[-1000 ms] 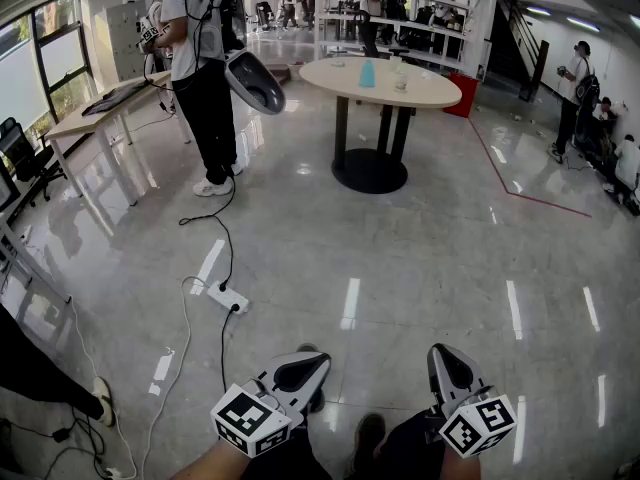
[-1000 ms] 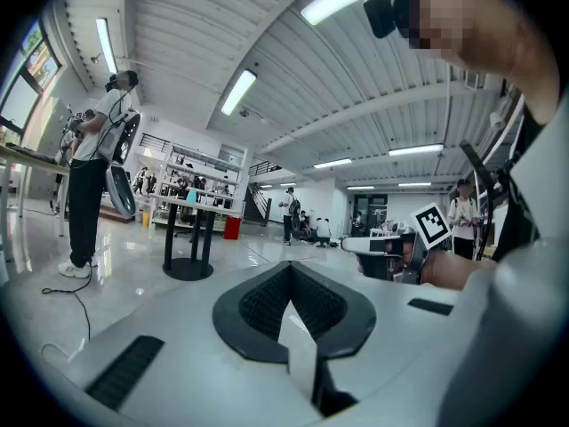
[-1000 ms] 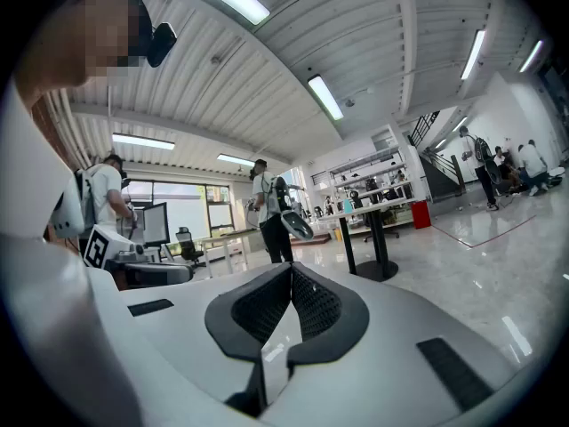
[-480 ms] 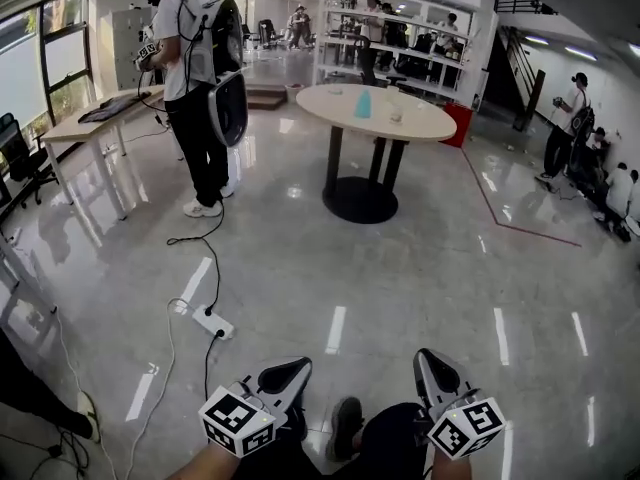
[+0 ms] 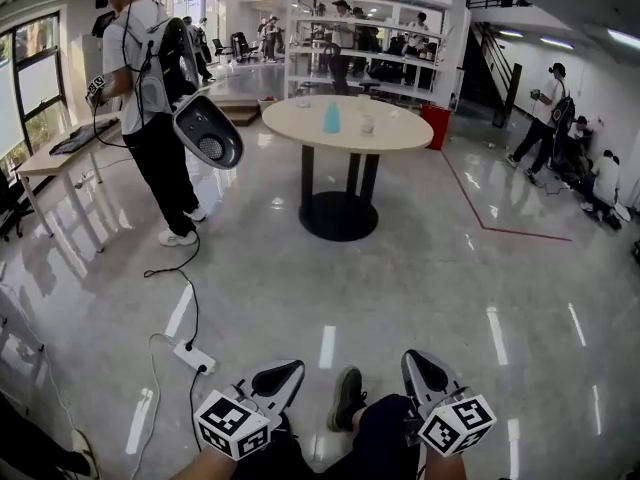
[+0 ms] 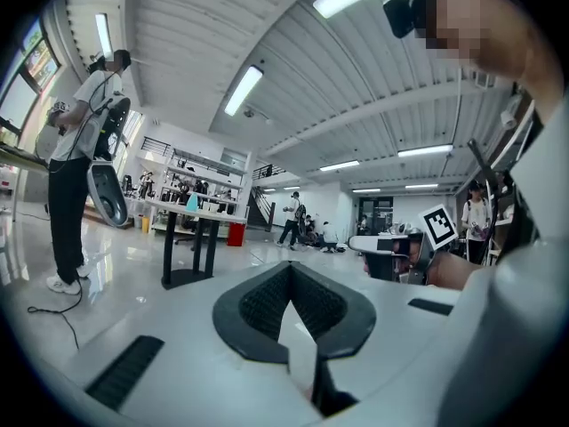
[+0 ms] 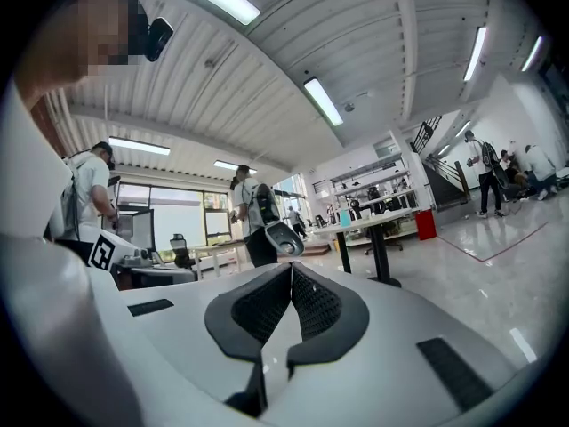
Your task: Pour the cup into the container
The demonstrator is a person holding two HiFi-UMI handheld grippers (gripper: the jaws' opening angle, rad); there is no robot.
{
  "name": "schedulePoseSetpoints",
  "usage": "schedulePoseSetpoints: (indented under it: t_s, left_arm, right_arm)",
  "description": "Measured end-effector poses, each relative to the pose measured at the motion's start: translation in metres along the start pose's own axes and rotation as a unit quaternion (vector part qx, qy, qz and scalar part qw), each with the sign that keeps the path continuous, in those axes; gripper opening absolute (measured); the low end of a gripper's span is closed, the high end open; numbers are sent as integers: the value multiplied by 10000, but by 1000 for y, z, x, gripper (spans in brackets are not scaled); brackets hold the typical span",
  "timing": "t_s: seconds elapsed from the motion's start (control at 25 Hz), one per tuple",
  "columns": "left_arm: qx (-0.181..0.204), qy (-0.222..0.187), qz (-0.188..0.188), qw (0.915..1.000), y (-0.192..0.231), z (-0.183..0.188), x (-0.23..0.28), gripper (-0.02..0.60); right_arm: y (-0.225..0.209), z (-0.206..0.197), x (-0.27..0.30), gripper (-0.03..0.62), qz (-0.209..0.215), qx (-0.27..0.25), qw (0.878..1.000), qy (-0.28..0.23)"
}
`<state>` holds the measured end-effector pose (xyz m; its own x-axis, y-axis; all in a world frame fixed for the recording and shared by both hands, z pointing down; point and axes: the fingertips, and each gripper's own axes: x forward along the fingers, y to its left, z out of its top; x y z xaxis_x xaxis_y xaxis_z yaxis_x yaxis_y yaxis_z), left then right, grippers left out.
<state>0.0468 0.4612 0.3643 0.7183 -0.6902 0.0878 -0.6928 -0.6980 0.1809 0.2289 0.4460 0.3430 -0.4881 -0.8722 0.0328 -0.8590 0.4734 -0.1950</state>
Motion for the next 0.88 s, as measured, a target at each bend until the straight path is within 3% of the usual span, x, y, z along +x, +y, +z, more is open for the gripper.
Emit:
schedulePoseSetpoints:
  t_s: [0.2,0.68,0.88]
  left_arm:
    - [135,-79,19,9999,34,14,39,-8]
    - [-128,-236,196,9994,182,47,154,-8]
    - [-82,-265,5,9996,233,67,219,-8]
  right_arm:
    - [-32,12,48,5,38,-35,9999,-151]
    - [-99,34,220,5,170,-275,9995,35]
    - [-149,42,275,5,-118,-166,9998,-26]
